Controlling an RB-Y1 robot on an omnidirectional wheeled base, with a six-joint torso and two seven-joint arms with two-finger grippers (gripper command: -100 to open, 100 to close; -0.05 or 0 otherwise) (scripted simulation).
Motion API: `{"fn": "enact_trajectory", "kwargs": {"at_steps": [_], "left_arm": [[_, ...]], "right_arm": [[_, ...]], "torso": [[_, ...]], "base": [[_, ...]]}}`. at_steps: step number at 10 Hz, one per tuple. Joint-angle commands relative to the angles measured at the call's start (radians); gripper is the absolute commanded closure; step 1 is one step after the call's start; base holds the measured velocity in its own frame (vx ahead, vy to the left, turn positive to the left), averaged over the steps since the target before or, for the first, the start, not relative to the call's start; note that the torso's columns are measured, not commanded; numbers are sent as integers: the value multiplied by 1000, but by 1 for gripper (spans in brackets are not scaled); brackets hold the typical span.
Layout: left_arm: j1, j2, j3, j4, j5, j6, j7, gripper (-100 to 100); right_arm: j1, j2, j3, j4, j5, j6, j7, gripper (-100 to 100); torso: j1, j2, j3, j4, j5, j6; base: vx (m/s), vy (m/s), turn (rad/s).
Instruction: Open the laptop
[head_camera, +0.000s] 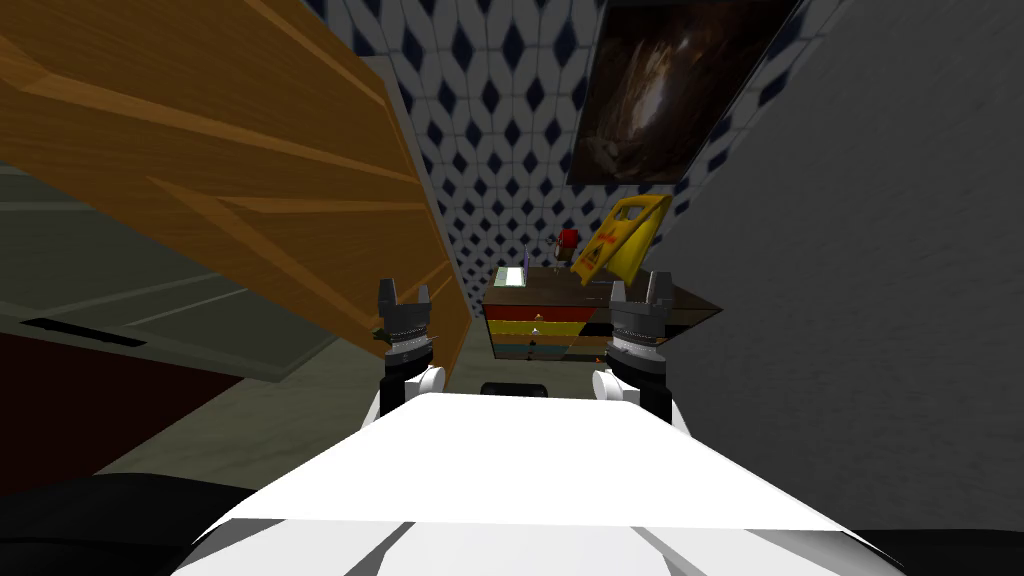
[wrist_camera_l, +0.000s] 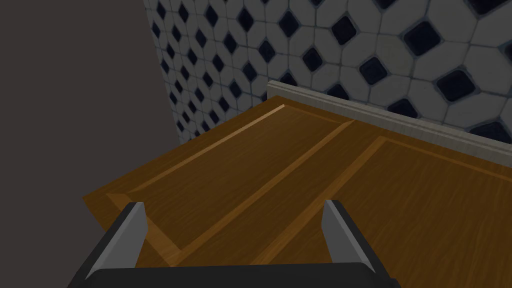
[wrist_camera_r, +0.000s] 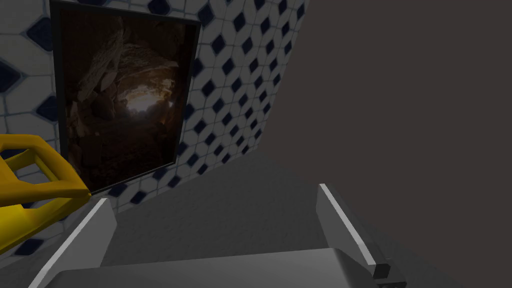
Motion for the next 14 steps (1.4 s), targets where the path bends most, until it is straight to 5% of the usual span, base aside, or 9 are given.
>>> {"fn": "enact_trajectory", "kwargs": {"at_steps": [1, 9, 10, 14], "left_arm": [[0, 0, 0, 0, 0, 0, 0, 0], [0, 0, 0, 0, 0, 0, 0, 0], [0, 46, 6, 1, 2, 11, 3, -100], [1, 167, 39, 7, 13, 74, 21, -100]], "right_arm": [[0, 0, 0, 0, 0, 0, 0, 0], [0, 0, 0, 0, 0, 0, 0, 0], [0, 0, 0, 0, 0, 0, 0, 0], [0, 0, 0, 0, 0, 0, 0, 0]], "torso": [[0, 40, -82, 41, 0, 0], [0, 618, -1234, 617, 0, 0], [0, 691, -1382, 691, 0, 0], [-1, 737, -1476, 738, 0, 0]], "base": [[0, 0, 0], [0, 0, 0], [13, -13, -28], [12, -42, -64]]}}
